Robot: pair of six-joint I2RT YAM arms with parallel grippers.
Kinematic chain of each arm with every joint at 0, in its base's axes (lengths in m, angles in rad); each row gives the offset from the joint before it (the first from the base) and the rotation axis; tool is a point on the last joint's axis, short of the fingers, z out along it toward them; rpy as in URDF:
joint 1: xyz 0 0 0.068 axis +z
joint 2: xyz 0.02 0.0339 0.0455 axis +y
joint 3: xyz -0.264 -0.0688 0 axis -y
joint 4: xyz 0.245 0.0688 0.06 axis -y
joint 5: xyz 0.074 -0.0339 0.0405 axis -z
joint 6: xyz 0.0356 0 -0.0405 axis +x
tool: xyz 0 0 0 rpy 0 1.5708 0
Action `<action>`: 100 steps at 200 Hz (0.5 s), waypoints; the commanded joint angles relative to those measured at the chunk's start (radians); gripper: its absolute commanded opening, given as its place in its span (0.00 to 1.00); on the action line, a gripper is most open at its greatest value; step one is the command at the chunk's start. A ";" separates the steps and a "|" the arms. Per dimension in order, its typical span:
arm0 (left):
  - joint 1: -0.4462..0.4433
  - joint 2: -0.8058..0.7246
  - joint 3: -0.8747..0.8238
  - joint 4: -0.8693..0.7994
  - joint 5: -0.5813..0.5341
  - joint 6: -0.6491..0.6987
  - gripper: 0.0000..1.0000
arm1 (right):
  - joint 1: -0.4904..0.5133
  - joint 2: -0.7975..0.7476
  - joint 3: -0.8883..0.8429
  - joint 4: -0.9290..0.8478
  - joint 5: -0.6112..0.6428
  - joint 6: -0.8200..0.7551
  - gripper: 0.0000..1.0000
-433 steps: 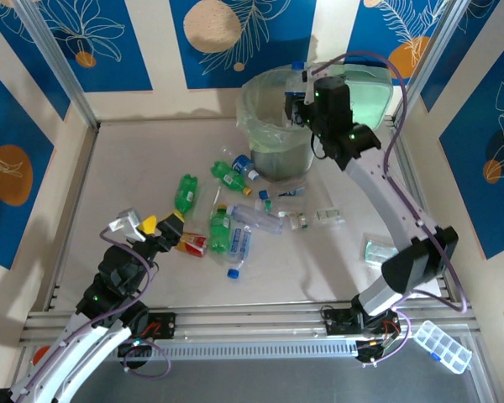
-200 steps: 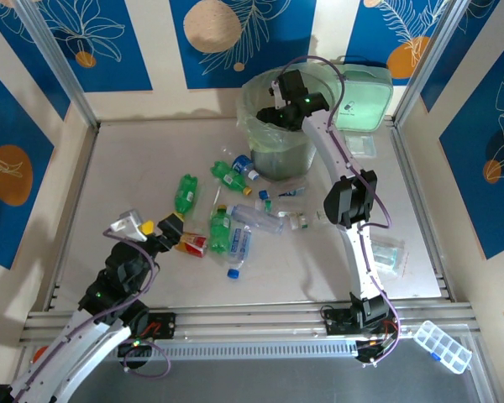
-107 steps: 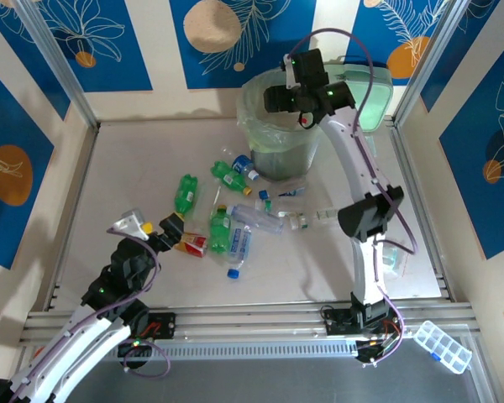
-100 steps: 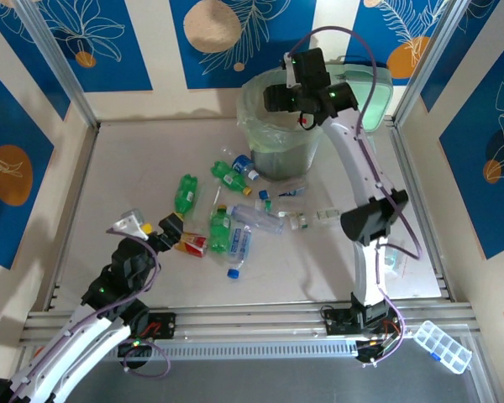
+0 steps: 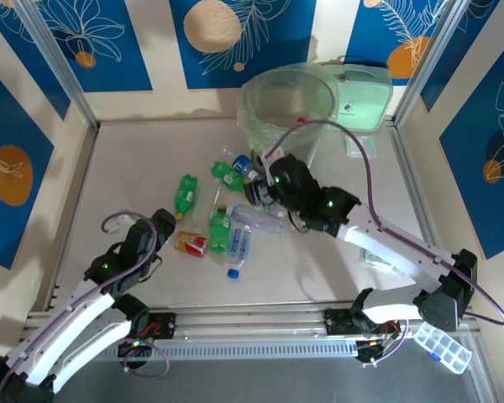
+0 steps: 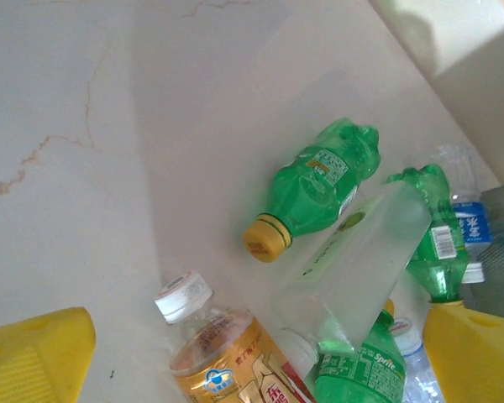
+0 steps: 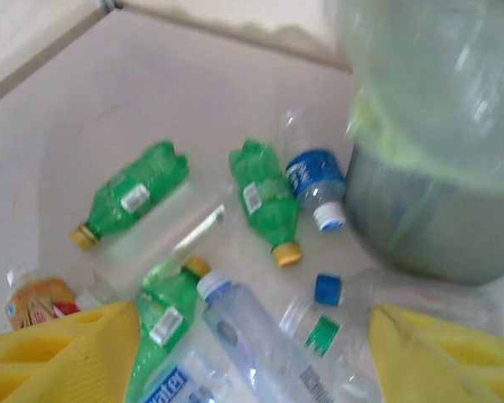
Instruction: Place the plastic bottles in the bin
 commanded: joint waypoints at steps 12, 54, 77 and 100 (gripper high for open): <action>0.043 0.166 0.143 -0.006 0.018 0.119 0.99 | 0.017 -0.098 -0.255 0.231 -0.032 0.095 0.73; 0.123 0.360 0.216 0.304 0.259 0.563 1.00 | 0.052 -0.067 -0.364 0.366 0.009 0.057 0.72; 0.183 0.482 0.289 0.323 0.285 0.650 0.99 | 0.089 -0.056 -0.383 0.419 0.010 0.052 0.72; 0.245 0.638 0.377 0.328 0.393 0.706 0.99 | 0.089 -0.058 -0.393 0.436 0.003 0.055 0.72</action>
